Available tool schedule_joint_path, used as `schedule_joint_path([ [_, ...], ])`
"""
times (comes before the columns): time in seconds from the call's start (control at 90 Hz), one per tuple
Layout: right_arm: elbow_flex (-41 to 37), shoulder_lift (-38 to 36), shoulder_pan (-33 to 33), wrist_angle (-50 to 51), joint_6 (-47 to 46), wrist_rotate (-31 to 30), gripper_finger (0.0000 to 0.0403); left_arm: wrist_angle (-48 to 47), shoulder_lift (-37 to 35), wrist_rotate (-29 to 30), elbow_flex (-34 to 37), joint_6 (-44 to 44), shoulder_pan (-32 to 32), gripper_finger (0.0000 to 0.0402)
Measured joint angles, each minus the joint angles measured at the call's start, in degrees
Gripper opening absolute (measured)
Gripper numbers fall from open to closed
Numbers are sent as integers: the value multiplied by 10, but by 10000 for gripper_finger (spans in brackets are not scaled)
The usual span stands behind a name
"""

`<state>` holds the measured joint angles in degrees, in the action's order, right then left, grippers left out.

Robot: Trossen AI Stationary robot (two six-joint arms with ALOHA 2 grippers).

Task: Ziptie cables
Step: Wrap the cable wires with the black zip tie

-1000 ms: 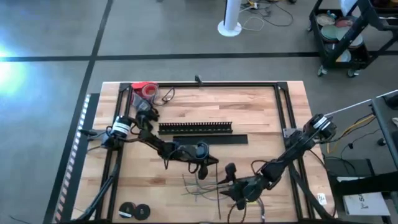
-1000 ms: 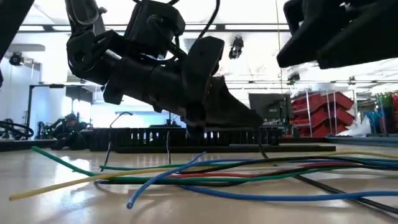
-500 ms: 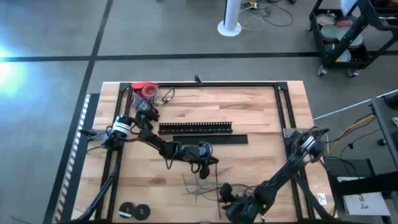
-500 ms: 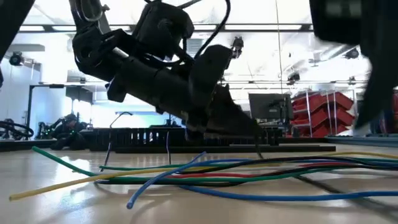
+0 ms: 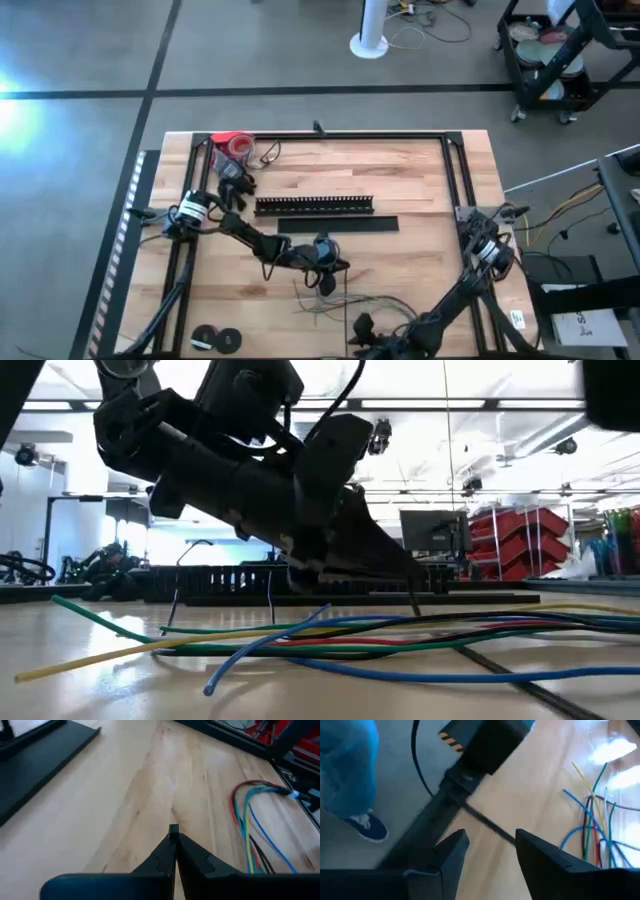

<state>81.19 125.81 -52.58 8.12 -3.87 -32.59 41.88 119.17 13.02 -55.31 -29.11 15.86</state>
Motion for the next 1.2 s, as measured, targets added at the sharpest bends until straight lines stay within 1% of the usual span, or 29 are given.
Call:
schedule_joint_path([
  [0.111,34,21,-15,38,-28,-41,175,-1,0,3,0,-15,3,0],
  [0.233,60,37,-23,68,-68,-55,181,-5,1,3,-3,-27,10,0],
  [0.444,66,51,-33,71,-103,-71,182,-10,7,18,-3,-33,23,0],
  [0.644,67,61,-37,71,-96,-80,172,-22,7,29,-3,-46,26,0],
  [0.744,67,63,-39,70,-76,-80,169,-25,7,32,-3,-47,27,0],
  [0.878,66,65,-40,63,-51,-88,167,-31,7,50,-3,-49,27,0],
  [0.989,66,65,-40,54,-23,-90,170,-33,7,51,-3,-56,27,0],
  [1.122,65,67,-41,48,-20,-125,175,-34,7,52,-3,-57,27,0],
  [1.2,65,68,-41,45,-13,-135,175,-34,7,52,-3,-59,27,0],
])
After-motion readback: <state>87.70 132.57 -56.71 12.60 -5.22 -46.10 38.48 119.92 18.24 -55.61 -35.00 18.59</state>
